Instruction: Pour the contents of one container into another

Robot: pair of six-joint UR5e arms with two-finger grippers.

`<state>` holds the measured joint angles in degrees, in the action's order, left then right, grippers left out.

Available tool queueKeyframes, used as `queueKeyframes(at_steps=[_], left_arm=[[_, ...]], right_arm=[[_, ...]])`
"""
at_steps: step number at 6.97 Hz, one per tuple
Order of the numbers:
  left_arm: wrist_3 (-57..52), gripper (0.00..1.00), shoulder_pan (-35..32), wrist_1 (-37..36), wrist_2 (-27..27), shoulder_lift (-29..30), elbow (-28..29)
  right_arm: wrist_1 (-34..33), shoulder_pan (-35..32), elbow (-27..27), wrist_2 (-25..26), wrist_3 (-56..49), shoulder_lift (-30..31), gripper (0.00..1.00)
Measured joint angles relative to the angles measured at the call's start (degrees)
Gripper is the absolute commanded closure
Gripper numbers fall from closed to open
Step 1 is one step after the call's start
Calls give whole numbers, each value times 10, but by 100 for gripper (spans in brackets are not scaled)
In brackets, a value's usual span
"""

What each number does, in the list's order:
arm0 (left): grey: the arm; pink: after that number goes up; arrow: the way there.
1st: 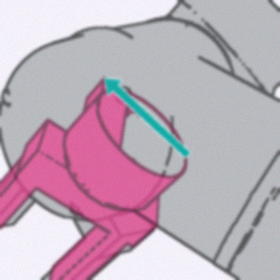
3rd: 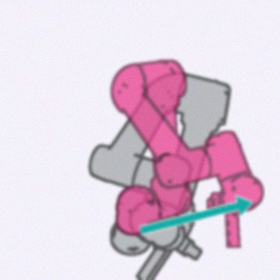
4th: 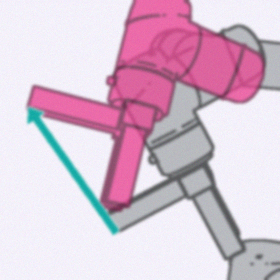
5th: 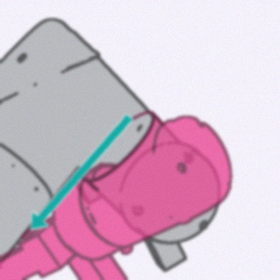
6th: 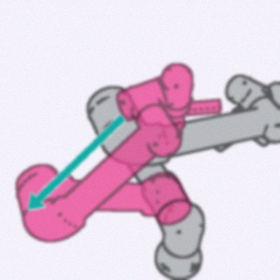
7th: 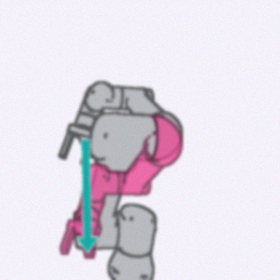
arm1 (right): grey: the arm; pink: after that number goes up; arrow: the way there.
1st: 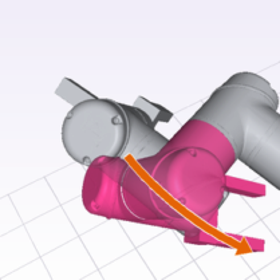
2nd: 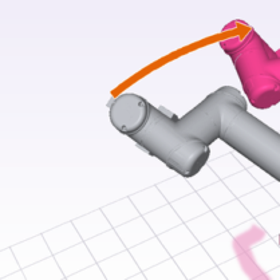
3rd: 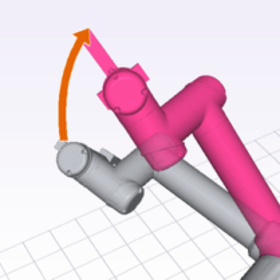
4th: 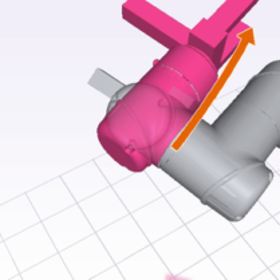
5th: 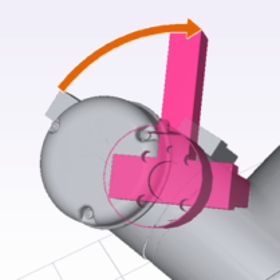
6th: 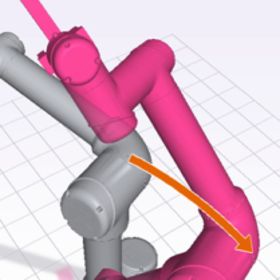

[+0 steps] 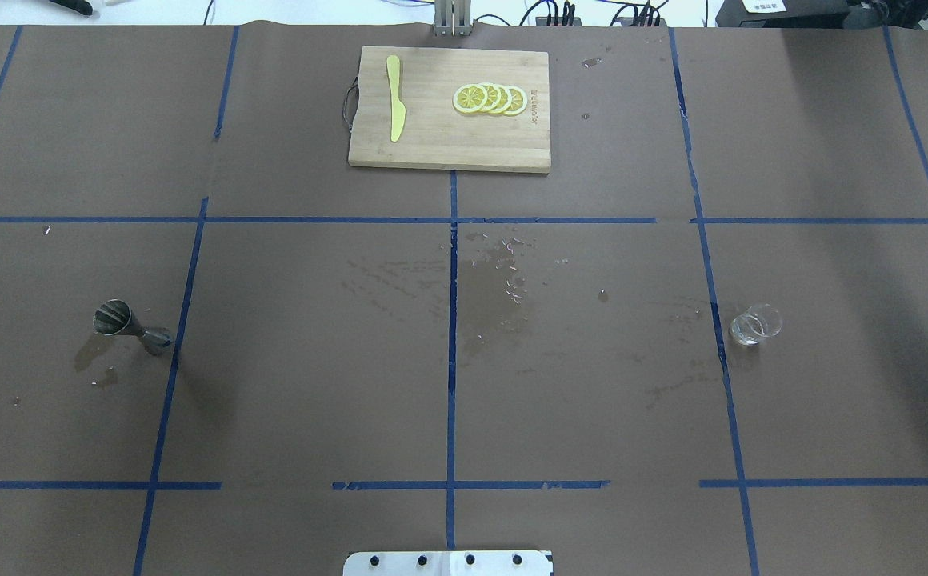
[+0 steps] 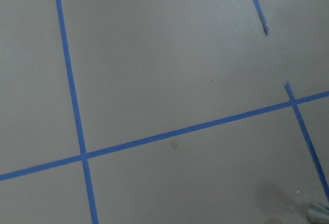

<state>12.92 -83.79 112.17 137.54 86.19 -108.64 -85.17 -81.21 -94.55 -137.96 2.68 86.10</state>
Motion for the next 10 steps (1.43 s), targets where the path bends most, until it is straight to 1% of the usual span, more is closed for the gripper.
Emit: queueKeyframes(at_steps=[1, 2, 4, 5, 6, 8, 9, 10], left_arm=[[48, 0, 22, 75, -14, -2, -6], [126, 0, 70, 149, -60, -3, -9], [283, 0, 189, 274, -212, -25, -22], [337, 0, 251, 308, -298, -45, -36], [394, 0, 318, 321, -396, -61, -51], [509, 0, 460, 324, -619, -94, -72], [554, 0, 518, 323, -696, -110, -83], [599, 0, 578, 306, -766, -120, -88]], right_arm=[[0, 0, 2, 0, 1, 2, 0], [0, 1, 1, 1, 1, 3, 0], [7, 1, -1, 0, 1, 7, 0], [26, 1, 0, 0, 1, 10, 0], [51, 2, 2, 0, 2, 15, 0], [69, 3, 3, -2, 4, 20, 0], [71, 4, 4, -3, 4, 21, 0], [71, 5, 4, -7, 4, 23, 0]])
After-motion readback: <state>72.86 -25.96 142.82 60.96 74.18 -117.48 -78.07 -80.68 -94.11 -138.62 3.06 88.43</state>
